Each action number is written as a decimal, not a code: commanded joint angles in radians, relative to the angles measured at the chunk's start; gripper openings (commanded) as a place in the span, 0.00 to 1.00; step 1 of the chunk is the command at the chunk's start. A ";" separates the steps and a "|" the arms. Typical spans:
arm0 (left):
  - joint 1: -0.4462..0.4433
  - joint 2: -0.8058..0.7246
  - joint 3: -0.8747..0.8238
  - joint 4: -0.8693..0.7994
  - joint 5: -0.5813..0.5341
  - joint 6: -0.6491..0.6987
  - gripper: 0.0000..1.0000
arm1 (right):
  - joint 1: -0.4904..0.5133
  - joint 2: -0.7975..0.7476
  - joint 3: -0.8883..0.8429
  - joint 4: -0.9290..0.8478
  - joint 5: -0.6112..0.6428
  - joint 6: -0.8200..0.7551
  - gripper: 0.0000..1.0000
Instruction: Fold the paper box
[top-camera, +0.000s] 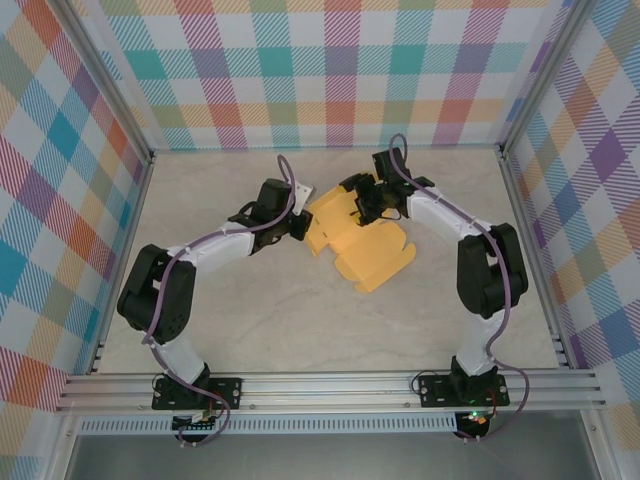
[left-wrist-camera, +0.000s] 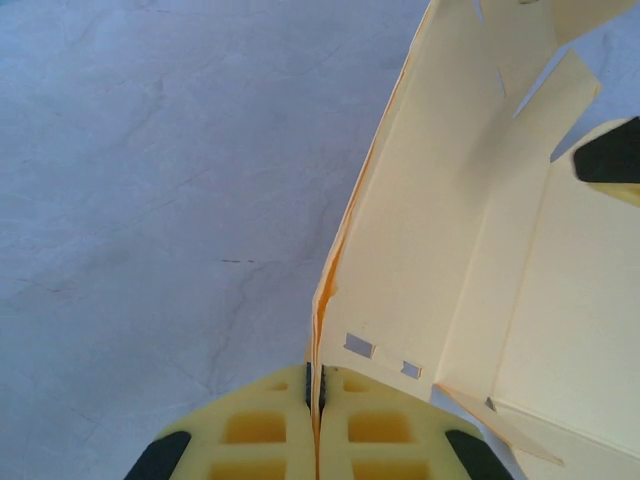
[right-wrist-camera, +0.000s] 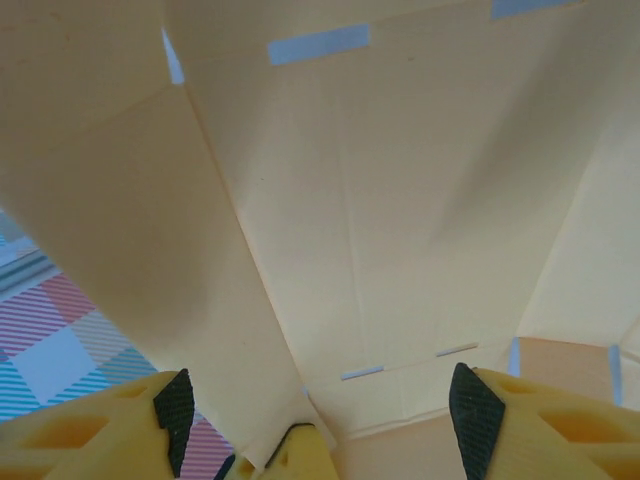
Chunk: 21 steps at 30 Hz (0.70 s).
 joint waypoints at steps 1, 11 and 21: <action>-0.023 -0.029 -0.027 0.050 -0.049 0.062 0.01 | 0.006 0.014 0.069 -0.001 -0.026 0.092 0.68; -0.066 -0.023 -0.030 0.061 -0.124 0.089 0.01 | 0.025 0.057 0.104 -0.040 -0.016 0.091 0.67; -0.075 -0.016 -0.007 0.051 -0.138 0.052 0.04 | 0.028 0.075 0.112 -0.093 0.019 0.124 0.35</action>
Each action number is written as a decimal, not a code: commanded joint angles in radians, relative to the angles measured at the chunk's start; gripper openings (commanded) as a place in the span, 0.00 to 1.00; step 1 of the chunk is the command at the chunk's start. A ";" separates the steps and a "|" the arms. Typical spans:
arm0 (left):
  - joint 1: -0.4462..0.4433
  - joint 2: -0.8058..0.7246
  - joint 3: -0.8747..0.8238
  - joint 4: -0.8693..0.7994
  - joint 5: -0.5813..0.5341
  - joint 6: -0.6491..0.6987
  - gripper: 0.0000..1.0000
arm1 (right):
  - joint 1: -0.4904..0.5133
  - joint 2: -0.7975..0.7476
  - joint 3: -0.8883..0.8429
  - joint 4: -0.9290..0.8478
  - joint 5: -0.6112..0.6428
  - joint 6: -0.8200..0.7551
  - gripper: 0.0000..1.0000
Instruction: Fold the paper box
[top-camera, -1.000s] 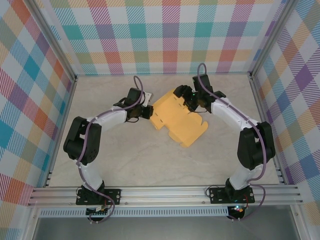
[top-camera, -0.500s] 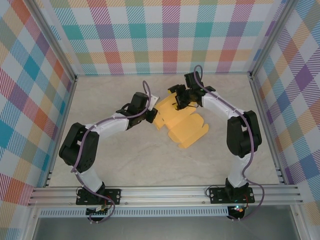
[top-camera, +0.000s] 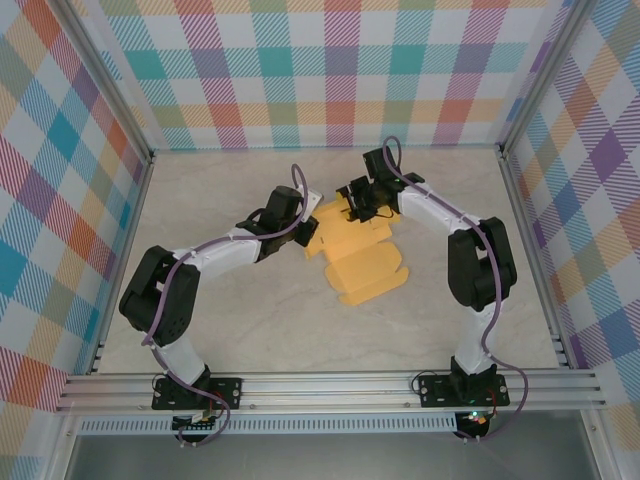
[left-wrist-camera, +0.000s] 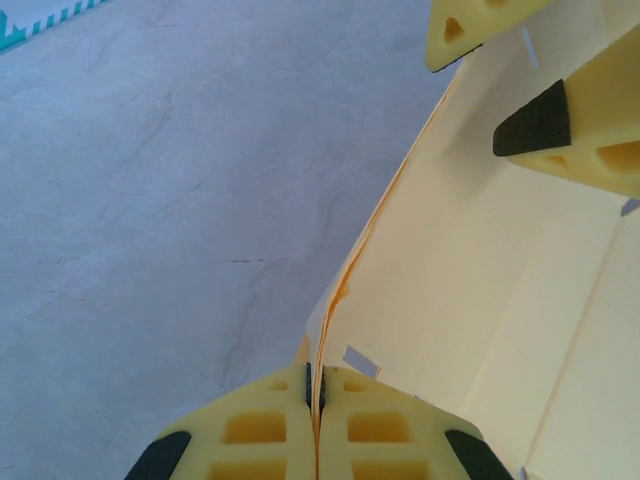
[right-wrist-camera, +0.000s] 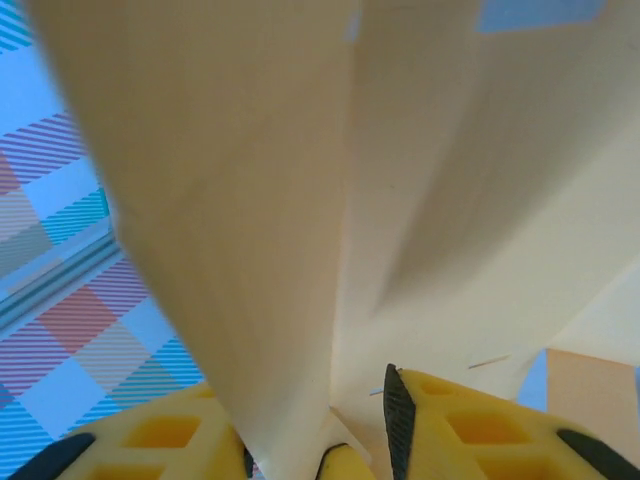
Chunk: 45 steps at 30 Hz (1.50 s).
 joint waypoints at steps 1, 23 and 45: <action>-0.015 -0.015 0.020 0.018 -0.012 -0.022 0.06 | 0.006 0.009 0.038 -0.022 0.012 0.016 0.32; 0.138 -0.463 -0.349 0.082 0.158 -0.021 1.00 | -0.049 -0.051 -0.328 0.594 -0.275 -0.155 0.11; 0.164 -0.396 -0.556 0.418 0.271 0.133 0.95 | -0.124 0.007 -0.269 0.730 -0.655 -0.199 0.12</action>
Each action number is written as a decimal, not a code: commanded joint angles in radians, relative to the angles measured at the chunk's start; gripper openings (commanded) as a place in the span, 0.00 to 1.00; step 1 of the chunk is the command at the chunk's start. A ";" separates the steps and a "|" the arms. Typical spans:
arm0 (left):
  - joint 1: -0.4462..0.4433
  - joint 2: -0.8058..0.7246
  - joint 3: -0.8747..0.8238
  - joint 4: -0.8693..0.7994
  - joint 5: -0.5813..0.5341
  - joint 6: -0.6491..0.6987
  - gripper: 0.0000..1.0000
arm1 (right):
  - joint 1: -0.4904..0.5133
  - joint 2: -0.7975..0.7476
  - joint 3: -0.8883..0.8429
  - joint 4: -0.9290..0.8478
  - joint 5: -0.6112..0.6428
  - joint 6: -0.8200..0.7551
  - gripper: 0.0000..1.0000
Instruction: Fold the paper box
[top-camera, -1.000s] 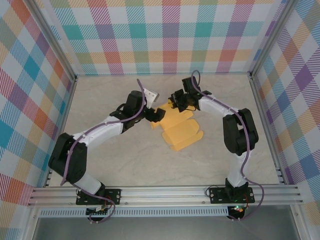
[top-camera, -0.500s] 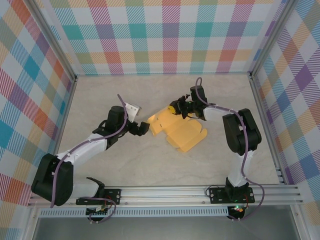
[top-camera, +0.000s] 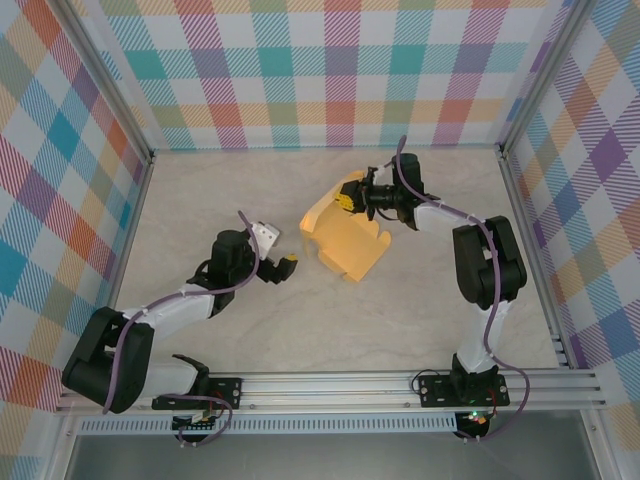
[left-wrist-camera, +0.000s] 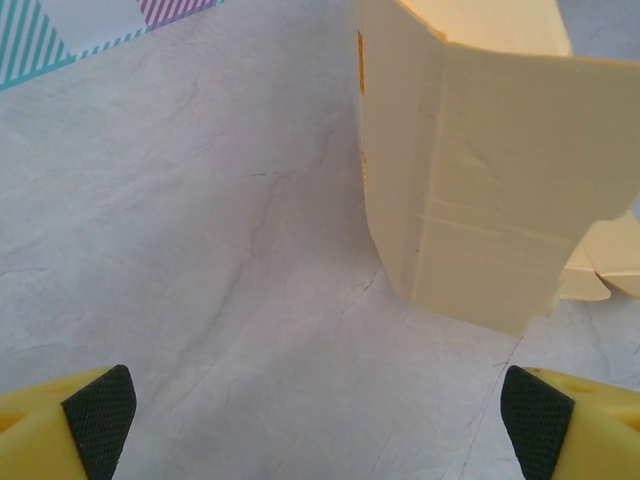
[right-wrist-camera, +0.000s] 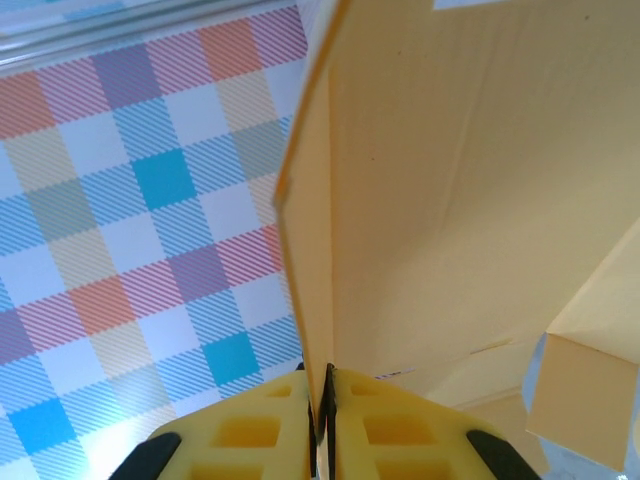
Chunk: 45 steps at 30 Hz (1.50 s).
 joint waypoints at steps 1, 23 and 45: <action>0.003 0.041 0.051 0.055 0.047 0.018 0.95 | -0.004 0.025 0.007 0.020 -0.050 -0.052 0.12; -0.067 0.301 0.307 -0.063 0.074 0.003 0.75 | 0.000 0.142 -0.106 0.239 -0.047 -0.087 0.15; -0.147 0.354 0.356 -0.124 0.127 0.116 0.93 | 0.000 0.129 -0.164 0.262 -0.007 -0.084 0.18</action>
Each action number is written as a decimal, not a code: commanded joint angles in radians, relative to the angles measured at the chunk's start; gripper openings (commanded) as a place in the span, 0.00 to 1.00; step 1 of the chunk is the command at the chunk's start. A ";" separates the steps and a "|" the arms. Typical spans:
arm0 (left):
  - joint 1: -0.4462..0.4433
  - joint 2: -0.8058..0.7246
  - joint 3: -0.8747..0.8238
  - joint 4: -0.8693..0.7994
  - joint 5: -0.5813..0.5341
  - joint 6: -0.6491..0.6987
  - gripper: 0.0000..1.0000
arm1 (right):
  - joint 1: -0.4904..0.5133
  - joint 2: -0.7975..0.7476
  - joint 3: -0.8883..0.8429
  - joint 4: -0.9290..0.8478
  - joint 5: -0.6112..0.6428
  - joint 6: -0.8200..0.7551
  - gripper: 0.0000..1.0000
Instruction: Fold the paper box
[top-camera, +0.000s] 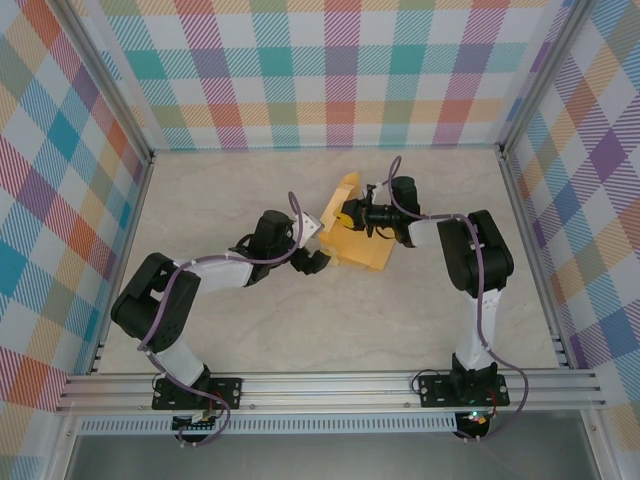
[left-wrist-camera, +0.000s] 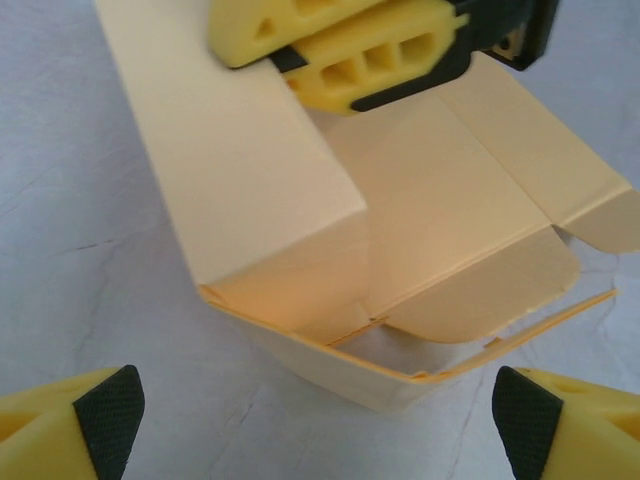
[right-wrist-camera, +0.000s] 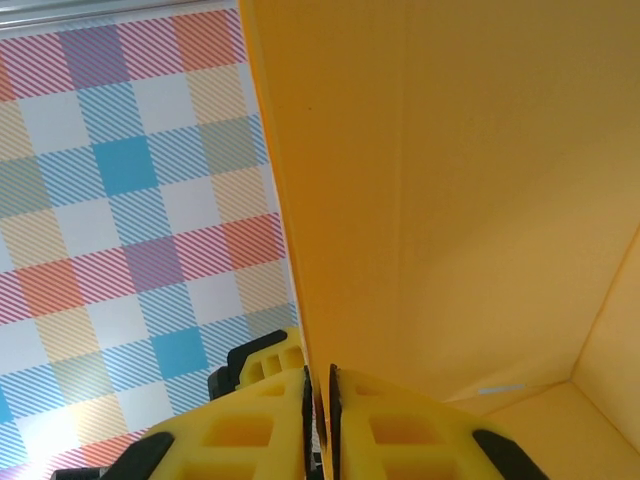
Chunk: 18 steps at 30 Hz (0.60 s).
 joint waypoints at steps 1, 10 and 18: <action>0.003 -0.013 0.040 -0.038 0.056 0.079 0.94 | 0.001 0.003 -0.013 -0.048 -0.007 -0.032 0.22; 0.010 0.049 0.086 -0.036 0.005 0.057 0.92 | -0.001 -0.067 -0.048 -0.228 0.005 -0.183 0.53; 0.004 0.087 0.114 -0.028 -0.030 0.026 0.90 | -0.003 -0.080 -0.119 -0.239 0.002 -0.197 0.77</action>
